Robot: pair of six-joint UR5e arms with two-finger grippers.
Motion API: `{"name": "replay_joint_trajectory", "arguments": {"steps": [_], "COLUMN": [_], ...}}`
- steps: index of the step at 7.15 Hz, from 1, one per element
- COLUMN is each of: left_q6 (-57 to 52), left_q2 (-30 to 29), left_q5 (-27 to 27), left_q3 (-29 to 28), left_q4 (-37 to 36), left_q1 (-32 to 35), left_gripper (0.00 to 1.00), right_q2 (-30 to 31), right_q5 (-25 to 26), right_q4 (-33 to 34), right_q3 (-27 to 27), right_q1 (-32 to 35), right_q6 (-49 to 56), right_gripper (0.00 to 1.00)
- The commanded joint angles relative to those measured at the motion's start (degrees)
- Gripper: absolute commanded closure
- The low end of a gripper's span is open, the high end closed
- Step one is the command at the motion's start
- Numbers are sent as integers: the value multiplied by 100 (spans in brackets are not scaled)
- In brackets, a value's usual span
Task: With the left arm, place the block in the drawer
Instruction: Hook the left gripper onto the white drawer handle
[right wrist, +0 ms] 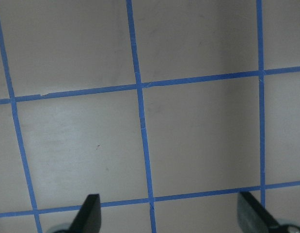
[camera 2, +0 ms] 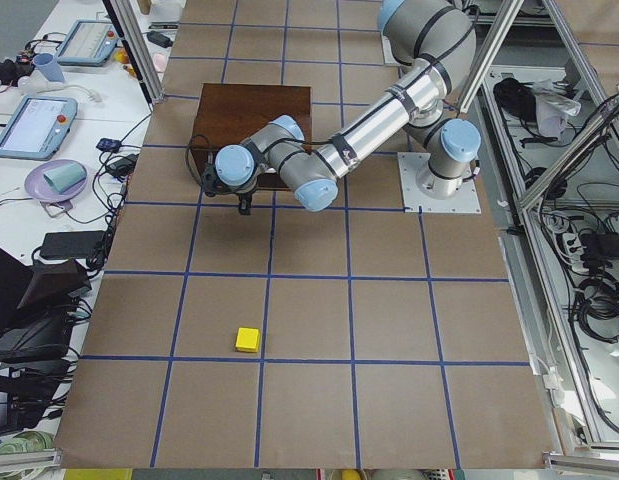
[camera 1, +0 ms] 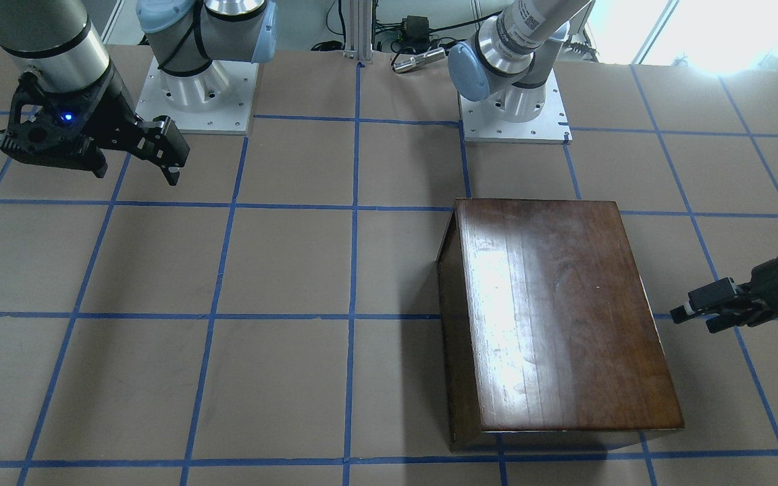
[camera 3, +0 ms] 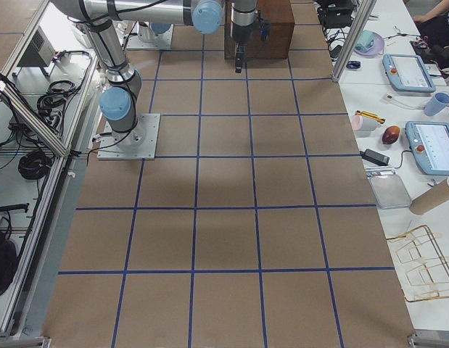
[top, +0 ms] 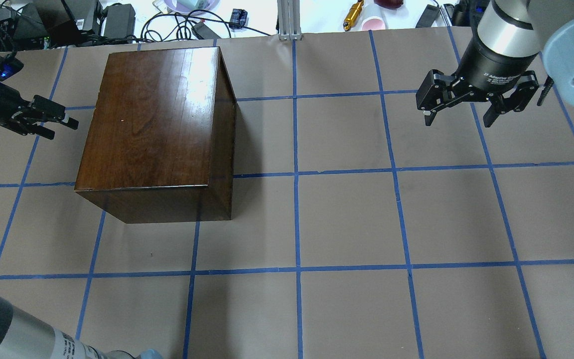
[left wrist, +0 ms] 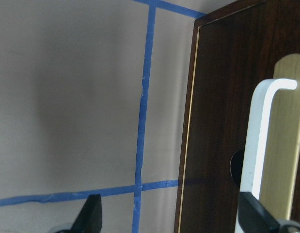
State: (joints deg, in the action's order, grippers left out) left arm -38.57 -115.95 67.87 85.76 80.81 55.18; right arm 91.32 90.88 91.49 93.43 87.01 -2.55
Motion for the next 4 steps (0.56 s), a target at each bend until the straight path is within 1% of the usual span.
{"name": "replay_joint_trajectory", "arguments": {"steps": [1,4], "left_q6": [-63,-45], "left_q2": [-129,-120], "left_q5": [-2,42], "left_q3": [-209,-262], "left_q4": [215,444], "left_q1": [272,362], "left_gripper": [0,0], "right_q2": [0,0], "right_q5": [0,0], "right_q4": [0,0], "right_q3": [0,0], "right_q1": [0,0], "right_q6": [0,0], "right_gripper": [0,0]}}
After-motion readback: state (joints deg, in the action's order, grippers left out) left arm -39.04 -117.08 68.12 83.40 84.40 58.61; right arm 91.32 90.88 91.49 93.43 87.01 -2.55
